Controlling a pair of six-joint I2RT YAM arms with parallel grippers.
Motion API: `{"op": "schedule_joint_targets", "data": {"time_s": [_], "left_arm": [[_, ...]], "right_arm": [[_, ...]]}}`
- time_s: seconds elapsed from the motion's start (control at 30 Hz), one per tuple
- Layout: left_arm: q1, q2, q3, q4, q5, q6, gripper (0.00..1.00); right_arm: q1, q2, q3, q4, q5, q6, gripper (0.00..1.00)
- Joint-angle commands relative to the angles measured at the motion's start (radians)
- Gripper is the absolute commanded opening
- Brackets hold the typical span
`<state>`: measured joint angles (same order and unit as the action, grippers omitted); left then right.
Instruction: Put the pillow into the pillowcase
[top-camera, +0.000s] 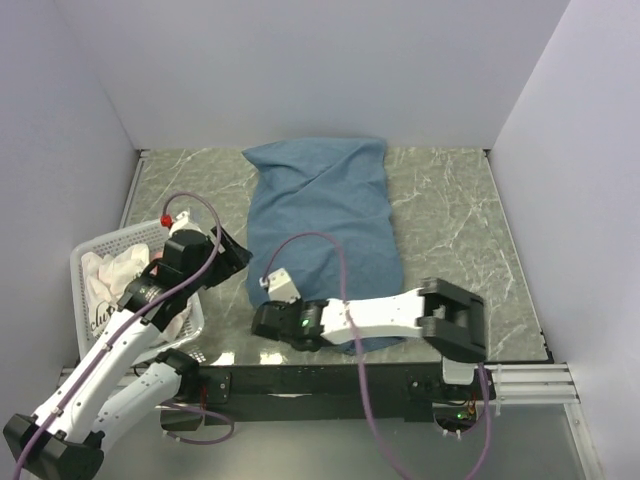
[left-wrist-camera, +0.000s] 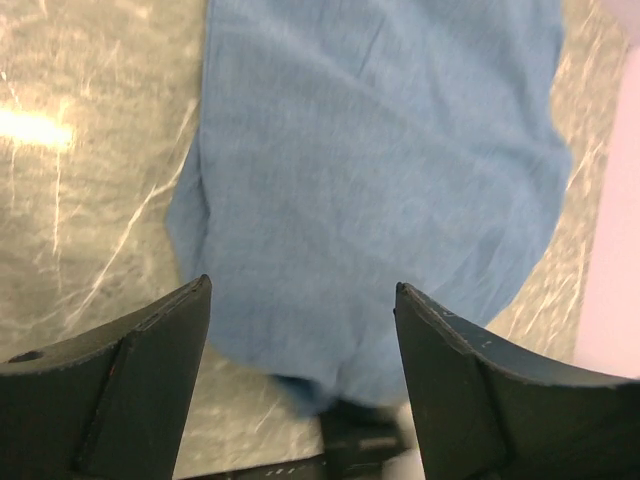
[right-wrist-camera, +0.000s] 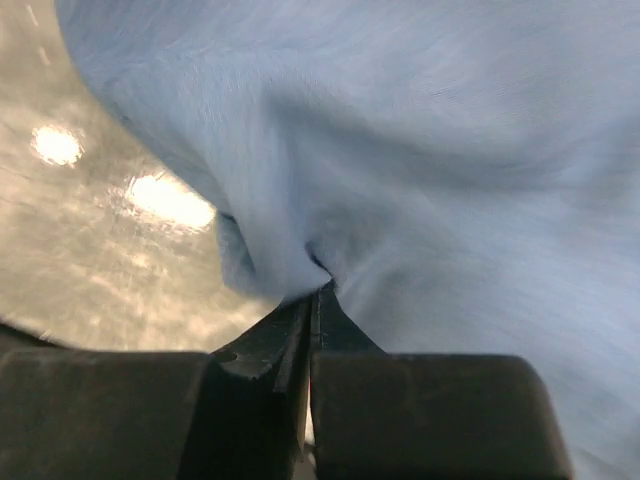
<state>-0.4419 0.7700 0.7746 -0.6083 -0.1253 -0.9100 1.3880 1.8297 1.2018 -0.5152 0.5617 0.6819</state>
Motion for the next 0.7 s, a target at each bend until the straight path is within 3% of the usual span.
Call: {"op": "schedule_joint_targets", "data": {"time_s": [0.0, 0.23, 0.5, 0.67], "left_arm": [[0.000, -0.057, -0.081, 0.013, 0.061, 0.033, 0.77], [-0.105, -0.069, -0.141, 0.058, 0.058, -0.021, 0.74], [-0.456, 0.070, -0.118, 0.099, -0.184, -0.150, 0.73], [-0.567, 0.253, -0.078, 0.197, -0.290, -0.172, 0.74]], "right_arm": [[-0.061, -0.286, -0.004, -0.075, -0.015, -0.053, 0.01], [-0.357, -0.445, 0.011, -0.083, -0.288, -0.209, 0.00], [-0.540, -0.356, 0.120, -0.095, -0.462, -0.314, 0.00], [-0.641, -0.270, 0.203, -0.103, -0.594, -0.350, 0.00]]}}
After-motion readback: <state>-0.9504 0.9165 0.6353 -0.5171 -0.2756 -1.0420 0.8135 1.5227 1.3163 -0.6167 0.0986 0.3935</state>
